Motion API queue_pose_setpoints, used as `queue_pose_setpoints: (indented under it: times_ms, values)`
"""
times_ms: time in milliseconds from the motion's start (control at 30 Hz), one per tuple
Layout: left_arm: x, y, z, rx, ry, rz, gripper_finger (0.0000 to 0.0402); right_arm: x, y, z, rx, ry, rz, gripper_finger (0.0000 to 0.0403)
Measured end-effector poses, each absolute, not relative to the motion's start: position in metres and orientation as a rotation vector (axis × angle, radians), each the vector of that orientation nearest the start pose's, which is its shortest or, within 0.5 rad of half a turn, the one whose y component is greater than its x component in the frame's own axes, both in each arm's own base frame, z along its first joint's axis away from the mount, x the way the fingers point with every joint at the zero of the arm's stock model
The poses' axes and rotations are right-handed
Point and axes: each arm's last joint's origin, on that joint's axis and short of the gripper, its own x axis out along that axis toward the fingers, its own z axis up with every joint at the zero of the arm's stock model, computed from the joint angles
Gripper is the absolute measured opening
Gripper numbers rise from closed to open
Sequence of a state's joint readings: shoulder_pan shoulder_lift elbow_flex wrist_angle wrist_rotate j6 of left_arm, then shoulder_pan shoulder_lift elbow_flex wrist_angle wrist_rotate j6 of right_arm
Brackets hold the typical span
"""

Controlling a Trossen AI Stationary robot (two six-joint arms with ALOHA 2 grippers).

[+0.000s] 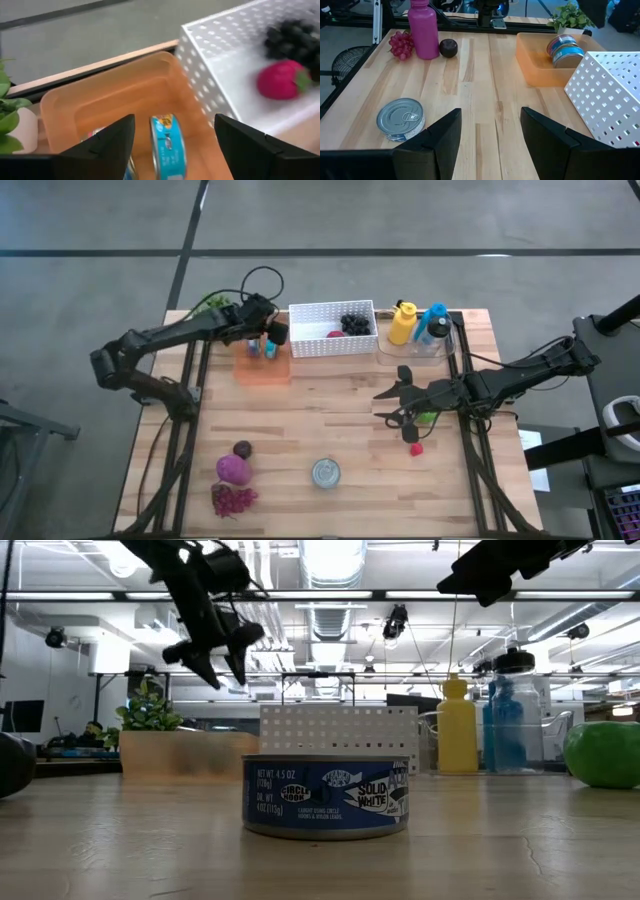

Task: Pick & Place Food Item
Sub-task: Put the apple into the white bin

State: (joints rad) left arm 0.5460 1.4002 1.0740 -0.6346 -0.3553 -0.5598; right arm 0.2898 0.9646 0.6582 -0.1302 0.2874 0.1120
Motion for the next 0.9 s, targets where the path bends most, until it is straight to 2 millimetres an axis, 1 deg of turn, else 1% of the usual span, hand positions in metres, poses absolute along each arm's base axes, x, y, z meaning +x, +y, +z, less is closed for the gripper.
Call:
queue_pose_setpoints:
  times_ms: [167,367,567,667,800,900]
  values:
    - [0.228,0.13,0.282,-0.54,0.721,1.013,0.0254,0.202,0.052,0.263,-0.014,0.417,-0.021,0.0199]
    - [0.229,0.096,0.299,-0.476,0.674,0.912,0.021,0.202,0.052,0.263,-0.014,0.417,-0.021,0.0199]
    - [0.238,0.059,0.302,-0.404,0.684,0.79,0.0164,0.202,0.052,0.263,-0.014,0.417,-0.021,0.0199]
    - [0.243,0.037,0.302,-0.371,0.688,0.722,0.0144,0.202,0.052,0.263,-0.014,0.417,-0.021,0.0199]
    - [0.245,0.006,0.303,-0.306,0.674,0.667,0.0125,0.202,0.052,0.263,-0.014,0.417,-0.021,0.0199]
    - [0.244,-0.015,0.303,-0.249,0.669,0.615,0.0119,0.202,0.052,0.263,-0.014,0.417,-0.021,0.0199]
